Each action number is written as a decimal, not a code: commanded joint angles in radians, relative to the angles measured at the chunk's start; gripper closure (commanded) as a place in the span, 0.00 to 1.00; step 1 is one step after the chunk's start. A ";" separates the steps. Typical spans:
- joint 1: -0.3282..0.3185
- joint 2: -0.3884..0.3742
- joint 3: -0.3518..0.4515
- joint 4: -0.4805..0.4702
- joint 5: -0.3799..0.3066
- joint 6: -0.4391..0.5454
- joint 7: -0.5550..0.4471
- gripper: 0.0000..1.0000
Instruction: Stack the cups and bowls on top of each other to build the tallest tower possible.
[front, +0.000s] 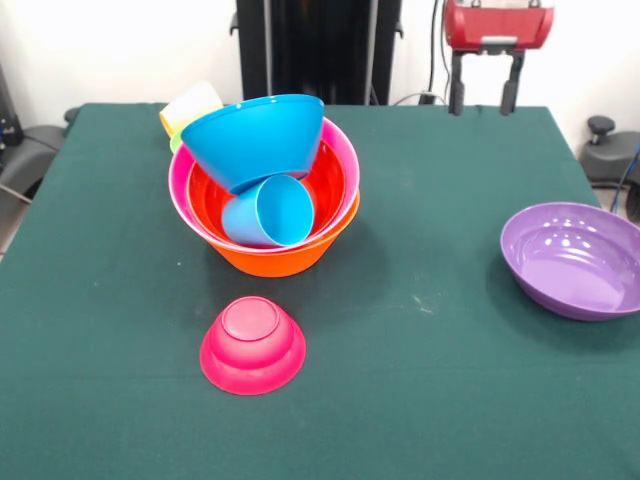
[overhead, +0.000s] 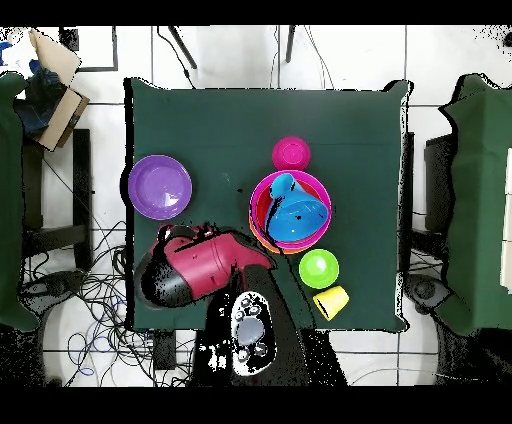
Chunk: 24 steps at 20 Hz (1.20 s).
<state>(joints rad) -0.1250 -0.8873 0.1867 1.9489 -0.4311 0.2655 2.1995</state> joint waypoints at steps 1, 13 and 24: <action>-0.086 0.074 0.055 -0.122 -0.074 0.147 -0.149 0.00; -0.008 0.320 0.008 -0.311 -0.173 0.110 -0.101 0.00; 0.067 0.429 -0.032 -0.374 -0.213 0.047 -0.034 0.00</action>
<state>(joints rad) -0.0920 -0.5474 0.1532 1.6675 -0.5537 0.3203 2.1995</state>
